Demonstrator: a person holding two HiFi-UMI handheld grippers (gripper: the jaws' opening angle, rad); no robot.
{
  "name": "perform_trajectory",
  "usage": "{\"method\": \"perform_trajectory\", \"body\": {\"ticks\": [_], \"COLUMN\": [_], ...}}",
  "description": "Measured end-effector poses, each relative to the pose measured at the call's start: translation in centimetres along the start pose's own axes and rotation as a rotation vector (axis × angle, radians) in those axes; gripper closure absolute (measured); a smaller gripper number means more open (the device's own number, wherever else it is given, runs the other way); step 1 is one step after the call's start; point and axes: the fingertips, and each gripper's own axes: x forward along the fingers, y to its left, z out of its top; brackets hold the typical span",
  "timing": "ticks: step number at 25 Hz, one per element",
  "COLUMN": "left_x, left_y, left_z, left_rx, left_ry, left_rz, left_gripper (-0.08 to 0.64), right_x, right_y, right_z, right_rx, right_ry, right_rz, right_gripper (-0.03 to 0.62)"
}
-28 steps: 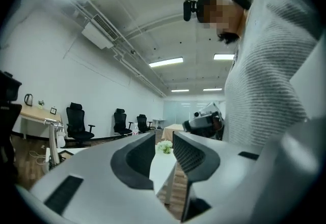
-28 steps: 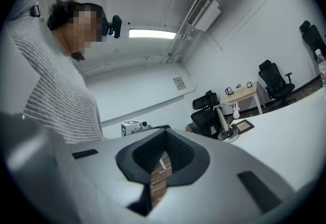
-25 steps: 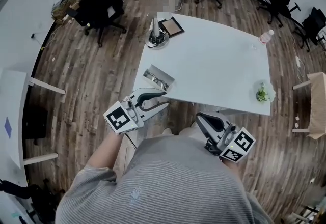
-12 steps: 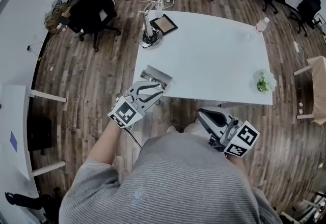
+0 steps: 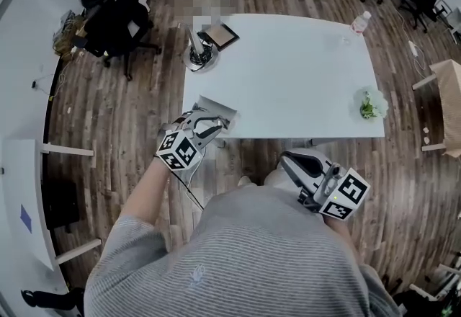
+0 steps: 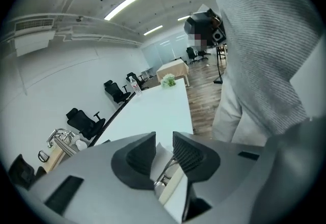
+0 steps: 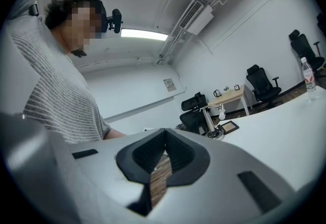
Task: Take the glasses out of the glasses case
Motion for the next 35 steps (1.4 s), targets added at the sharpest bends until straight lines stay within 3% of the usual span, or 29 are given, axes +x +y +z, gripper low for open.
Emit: {"method": "perform_trajectory", "body": {"ticks": [14, 25, 35], "left_x": [4.5, 6.5, 8.6], "left_y": [-0.6, -0.9, -1.1], "left_z": [-6.3, -8.9, -11.3], "left_rx": [0.238, 0.288, 0.442], "left_ry": [0.281, 0.378, 0.512], "left_rz": [-0.155, -0.198, -0.246], "left_gripper": [0.453, 0.453, 0.454], "right_x": [-2.1, -3.6, -4.3], "right_y": [-1.7, -2.3, -2.4], "right_z": [0.3, 0.1, -0.1], "right_rx": [0.042, 0.06, 0.079], "right_ry": [-0.05, -0.066, -0.08], "right_rz": [-0.079, -0.127, -0.156], "right_gripper": [0.578, 0.577, 0.578]}}
